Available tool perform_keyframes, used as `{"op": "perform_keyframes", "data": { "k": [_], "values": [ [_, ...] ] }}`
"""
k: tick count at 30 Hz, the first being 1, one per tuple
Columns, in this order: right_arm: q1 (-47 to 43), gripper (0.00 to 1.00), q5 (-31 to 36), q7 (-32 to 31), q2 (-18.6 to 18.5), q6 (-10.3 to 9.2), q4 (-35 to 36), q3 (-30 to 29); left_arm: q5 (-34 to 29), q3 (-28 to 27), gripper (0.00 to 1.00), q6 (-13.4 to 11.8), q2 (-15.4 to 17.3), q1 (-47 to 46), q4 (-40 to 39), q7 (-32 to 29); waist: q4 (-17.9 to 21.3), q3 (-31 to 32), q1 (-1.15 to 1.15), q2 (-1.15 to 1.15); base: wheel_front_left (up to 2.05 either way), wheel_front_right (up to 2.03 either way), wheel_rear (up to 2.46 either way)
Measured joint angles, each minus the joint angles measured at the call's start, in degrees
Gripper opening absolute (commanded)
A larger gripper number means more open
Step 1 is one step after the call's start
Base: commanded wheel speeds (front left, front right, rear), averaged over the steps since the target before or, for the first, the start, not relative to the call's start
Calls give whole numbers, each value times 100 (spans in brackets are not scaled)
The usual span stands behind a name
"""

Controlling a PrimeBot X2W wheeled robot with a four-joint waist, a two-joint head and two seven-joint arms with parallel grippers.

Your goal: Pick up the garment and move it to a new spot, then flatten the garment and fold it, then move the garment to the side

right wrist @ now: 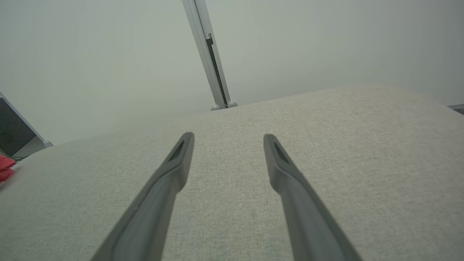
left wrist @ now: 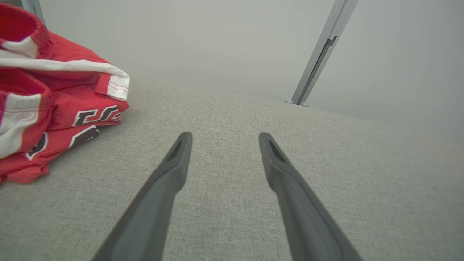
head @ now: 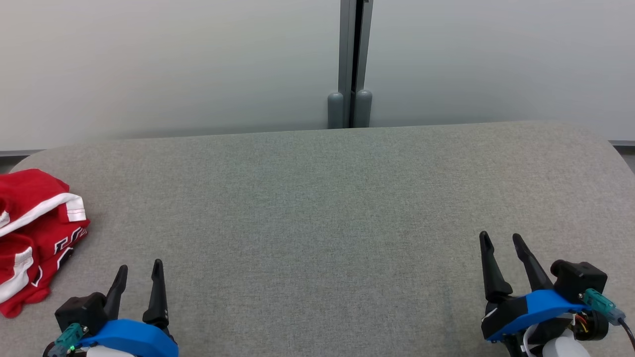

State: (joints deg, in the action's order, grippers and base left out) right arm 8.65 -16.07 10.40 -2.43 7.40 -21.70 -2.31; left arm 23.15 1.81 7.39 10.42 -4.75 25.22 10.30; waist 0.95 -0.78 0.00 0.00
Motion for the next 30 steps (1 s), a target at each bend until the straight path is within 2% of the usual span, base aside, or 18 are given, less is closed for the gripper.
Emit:
{"op": "perform_keyframes", "data": {
  "k": [11,22,30],
  "values": [
    [-3,100,689,129,-4,0,-269,-58,-533,138,100,0,43,92,92,146,12,35,0,0,0,0,0],
    [1,100,1184,261,-13,1,-158,-137,-1020,80,100,1,41,95,90,272,46,57,0,0,0,0,0],
    [-1,100,1463,349,-22,7,-330,-79,-1289,13,100,3,-5,106,213,354,19,44,0,0,0,0,0]
  ]
}}
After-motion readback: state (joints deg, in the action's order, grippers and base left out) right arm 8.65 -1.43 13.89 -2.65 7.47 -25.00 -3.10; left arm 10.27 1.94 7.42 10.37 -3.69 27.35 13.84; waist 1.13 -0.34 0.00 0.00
